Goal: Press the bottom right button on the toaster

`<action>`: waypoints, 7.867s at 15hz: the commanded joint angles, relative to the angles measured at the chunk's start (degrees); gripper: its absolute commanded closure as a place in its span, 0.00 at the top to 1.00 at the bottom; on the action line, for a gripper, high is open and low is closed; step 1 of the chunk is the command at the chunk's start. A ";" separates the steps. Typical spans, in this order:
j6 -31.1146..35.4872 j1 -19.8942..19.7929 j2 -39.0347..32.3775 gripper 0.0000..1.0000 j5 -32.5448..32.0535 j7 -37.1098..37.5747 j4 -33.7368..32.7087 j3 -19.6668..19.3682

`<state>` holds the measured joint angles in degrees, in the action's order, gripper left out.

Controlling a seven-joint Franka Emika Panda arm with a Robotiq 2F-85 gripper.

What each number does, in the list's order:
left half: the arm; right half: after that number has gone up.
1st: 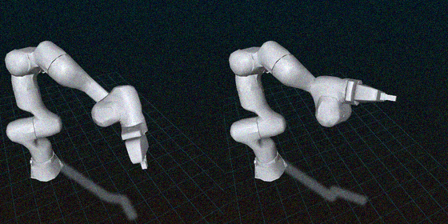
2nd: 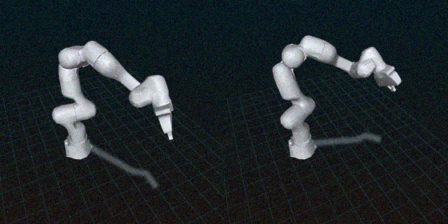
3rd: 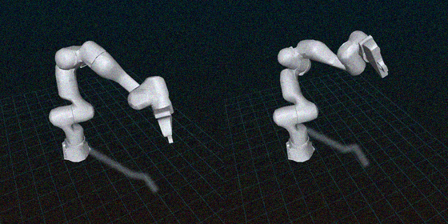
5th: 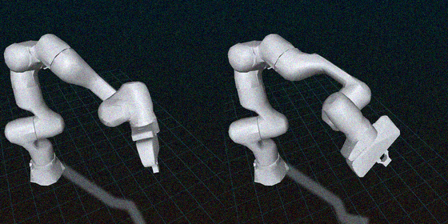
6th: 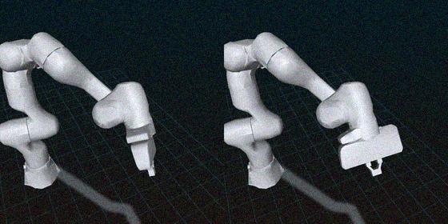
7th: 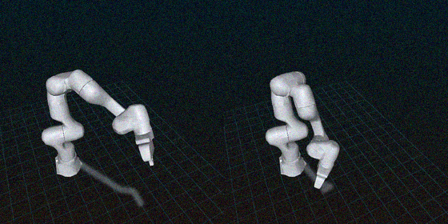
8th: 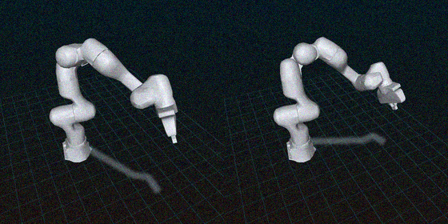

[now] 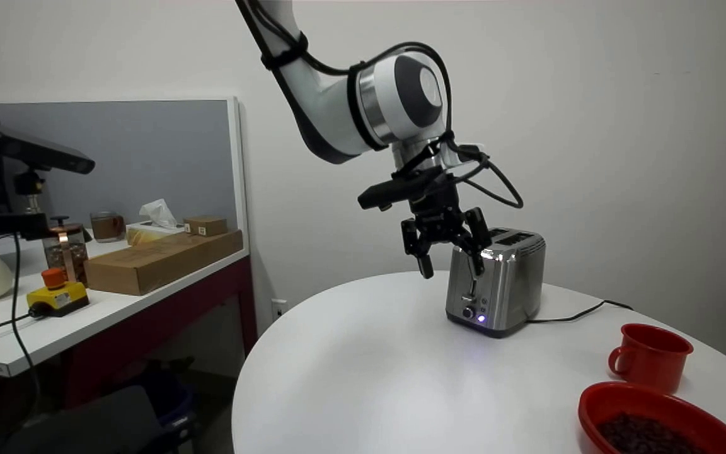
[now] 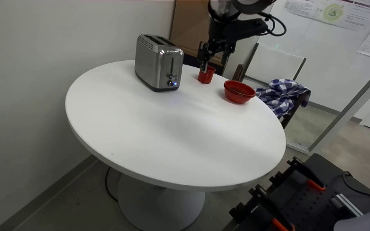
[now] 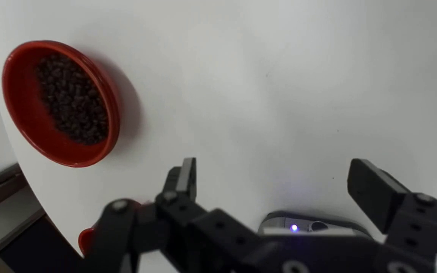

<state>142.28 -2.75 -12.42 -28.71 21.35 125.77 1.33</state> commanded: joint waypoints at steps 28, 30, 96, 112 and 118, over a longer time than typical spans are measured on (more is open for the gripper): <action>41.12 32.54 -34.85 1.00 -23.07 43.69 -12.40 -42.21; 41.99 33.03 -36.39 1.00 -22.82 44.95 -13.33 -42.95; 14.84 -8.79 -11.63 1.00 9.18 10.99 1.95 12.66; -23.06 0.58 12.57 1.00 27.36 -14.81 0.18 2.63; -23.02 1.14 12.62 1.00 27.26 -14.90 0.47 1.99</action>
<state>119.41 -3.08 0.20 -1.45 6.47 126.34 4.80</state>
